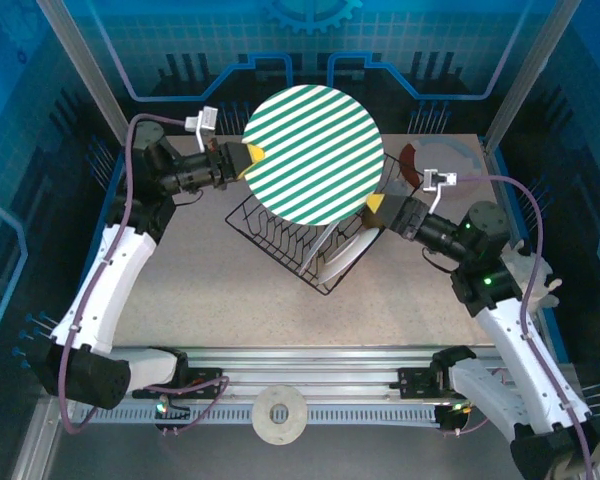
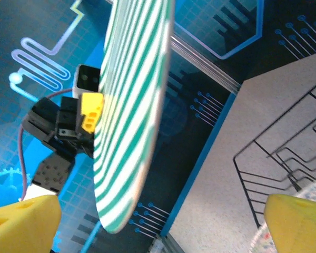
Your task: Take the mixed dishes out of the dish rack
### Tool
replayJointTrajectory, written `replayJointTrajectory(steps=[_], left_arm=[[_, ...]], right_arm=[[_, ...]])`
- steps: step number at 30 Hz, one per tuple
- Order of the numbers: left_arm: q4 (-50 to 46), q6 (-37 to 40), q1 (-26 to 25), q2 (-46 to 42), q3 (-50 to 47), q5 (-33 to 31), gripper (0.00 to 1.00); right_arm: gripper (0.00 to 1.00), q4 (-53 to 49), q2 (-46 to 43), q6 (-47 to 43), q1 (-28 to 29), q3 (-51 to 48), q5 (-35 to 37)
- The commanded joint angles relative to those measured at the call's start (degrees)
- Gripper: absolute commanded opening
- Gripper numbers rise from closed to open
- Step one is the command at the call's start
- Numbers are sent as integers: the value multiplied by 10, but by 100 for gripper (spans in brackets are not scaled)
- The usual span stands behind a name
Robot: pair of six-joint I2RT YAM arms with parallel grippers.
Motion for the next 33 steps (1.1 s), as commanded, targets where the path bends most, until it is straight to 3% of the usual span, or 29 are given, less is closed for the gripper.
replayJointTrajectory(steps=[1, 8, 17, 33], left_arm=[[59, -34, 3, -20, -16, 28, 0], [62, -28, 2, -30, -43, 28, 0], [43, 0, 2, -34, -53, 18, 0], [38, 9, 1, -34, -66, 12, 0]], right_arm=[[99, 37, 24, 10, 29, 40, 40], [85, 28, 54, 3, 76, 74, 86], [62, -12, 25, 5, 86, 68, 149], [27, 22, 20, 20, 96, 48, 165]])
